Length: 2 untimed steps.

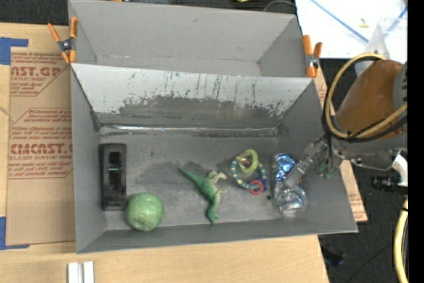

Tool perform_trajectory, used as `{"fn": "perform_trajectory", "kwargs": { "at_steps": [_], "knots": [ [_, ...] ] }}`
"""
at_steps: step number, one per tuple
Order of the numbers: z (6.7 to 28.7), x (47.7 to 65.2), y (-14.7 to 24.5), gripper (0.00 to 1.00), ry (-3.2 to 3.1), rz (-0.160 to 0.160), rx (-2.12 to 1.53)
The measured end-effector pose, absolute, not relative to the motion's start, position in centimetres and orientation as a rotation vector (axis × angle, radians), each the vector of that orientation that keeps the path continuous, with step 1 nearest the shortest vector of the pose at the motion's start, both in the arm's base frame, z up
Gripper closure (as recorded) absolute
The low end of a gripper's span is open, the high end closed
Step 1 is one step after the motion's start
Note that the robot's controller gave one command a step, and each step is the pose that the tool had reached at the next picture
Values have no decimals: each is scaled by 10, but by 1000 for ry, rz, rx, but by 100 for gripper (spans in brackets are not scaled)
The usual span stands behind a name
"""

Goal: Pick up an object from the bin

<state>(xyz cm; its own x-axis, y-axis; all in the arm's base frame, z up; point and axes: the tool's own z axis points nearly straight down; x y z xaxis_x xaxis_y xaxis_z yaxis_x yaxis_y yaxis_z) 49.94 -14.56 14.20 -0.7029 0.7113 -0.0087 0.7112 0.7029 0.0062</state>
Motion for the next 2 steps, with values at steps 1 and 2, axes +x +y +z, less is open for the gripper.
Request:
{"fn": "perform_trajectory", "kwargs": {
  "at_steps": [1,2],
  "knots": [
    [168,518,-141,0,2840,6,1310],
    [135,506,-141,0,2753,5,1497]
  ]
}}
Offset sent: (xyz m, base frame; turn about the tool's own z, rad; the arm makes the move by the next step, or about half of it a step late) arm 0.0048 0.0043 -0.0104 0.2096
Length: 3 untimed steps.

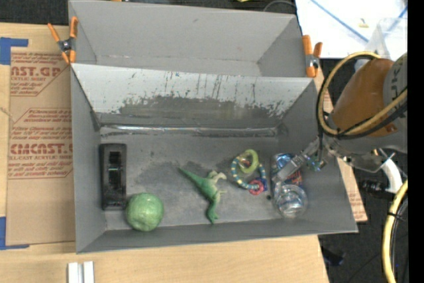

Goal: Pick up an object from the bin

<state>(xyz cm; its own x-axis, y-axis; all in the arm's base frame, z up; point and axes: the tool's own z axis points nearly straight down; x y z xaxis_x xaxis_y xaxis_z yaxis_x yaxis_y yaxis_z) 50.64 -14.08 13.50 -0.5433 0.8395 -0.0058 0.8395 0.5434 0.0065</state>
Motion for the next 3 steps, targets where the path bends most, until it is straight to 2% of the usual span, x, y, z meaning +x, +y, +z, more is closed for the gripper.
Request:
{"fn": "perform_trajectory", "kwargs": {
  "at_steps": [1,2,3],
  "knots": [
    [135,493,-141,0,2746,4,1499],
    [108,519,-138,0,2615,10,1737],
    [100,526,-138,0,2612,12,1745]
  ]
}}
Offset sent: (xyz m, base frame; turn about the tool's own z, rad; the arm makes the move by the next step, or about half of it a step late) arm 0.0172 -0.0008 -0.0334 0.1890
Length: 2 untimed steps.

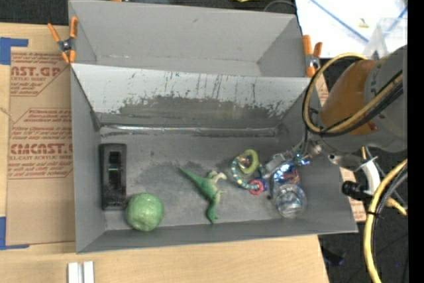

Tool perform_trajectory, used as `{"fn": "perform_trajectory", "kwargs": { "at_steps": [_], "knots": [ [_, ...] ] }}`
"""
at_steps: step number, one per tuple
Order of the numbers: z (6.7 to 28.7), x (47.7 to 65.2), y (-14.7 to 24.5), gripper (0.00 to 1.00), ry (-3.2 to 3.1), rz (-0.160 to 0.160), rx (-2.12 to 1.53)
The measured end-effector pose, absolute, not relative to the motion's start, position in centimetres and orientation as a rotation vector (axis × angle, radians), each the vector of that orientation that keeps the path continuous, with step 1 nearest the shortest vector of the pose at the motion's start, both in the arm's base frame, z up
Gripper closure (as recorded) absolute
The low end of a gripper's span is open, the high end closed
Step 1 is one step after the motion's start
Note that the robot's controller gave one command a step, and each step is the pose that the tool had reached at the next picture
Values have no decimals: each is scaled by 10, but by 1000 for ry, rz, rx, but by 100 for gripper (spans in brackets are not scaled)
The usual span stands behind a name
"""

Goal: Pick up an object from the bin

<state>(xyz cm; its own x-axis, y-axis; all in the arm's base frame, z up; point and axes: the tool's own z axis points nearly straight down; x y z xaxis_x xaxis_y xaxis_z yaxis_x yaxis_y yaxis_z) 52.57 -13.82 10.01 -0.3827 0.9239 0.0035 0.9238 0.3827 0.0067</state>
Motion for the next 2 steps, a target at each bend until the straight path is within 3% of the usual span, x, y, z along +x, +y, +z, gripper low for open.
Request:
{"fn": "perform_trajectory", "kwargs": {
  "at_steps": [1,2],
  "knots": [
    [99,513,-111,0,2627,8,1721],
    [97,488,-146,100,2582,12,1790]
  ]
}}
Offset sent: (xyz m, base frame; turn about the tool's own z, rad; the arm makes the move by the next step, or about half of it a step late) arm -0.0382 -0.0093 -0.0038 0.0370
